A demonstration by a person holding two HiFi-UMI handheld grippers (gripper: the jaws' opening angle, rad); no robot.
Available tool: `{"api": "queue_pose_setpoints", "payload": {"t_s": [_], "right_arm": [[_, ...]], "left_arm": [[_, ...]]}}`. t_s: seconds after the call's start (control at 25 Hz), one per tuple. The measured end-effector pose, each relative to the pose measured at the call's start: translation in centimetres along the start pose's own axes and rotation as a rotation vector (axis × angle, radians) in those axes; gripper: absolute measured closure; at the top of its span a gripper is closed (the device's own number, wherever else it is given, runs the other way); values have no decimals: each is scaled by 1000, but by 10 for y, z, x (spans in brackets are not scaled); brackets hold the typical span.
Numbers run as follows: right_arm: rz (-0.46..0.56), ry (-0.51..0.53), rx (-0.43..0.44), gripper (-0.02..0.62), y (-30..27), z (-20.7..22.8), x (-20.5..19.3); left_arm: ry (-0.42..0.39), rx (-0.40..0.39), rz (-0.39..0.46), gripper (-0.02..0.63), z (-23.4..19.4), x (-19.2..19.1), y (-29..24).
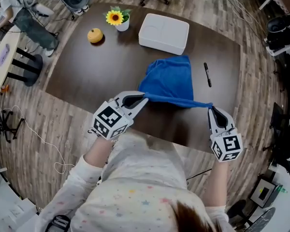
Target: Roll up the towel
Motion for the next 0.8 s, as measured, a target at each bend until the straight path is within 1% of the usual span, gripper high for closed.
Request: {"api": "queue_pose_setpoints", "payload": {"t_s": [0.2,0.28,0.36,0.48,0.64,0.72,0.8], "right_arm": [[-99,-12,81,574,10,-21,-45],[-138,-11,112,573,9,-25,-58],[-168,-12,137,572,-3,-22,-65],[-223,-12,177,572,-36,-16,-72],[-296,-9,214,572,-92,-9,-87],[-306,-18,215,571,-114,-5,-95],[-284,-34,201,556,-129,0,-97]], "left_arm": [[67,-38,-61,586,34,-41,4],[97,-49,-91,586,45,-57,4],[135,-44,-120,586,46,-70,-2],[203,-24,-165,586,34,-88,-18],[250,7,-243,584,6,-115,-45],[275,25,-267,584,-7,-125,-58],[302,69,-261,584,-21,-130,-67]]}}
Point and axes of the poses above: the fingertips, and each gripper's own axes: y backward along the fingers, z to its right, x out of its top, the point moved 3 cm from there along y, backward along the fingers, and after that the axes turned 10 degrees about -z, right-handed, at the moved point
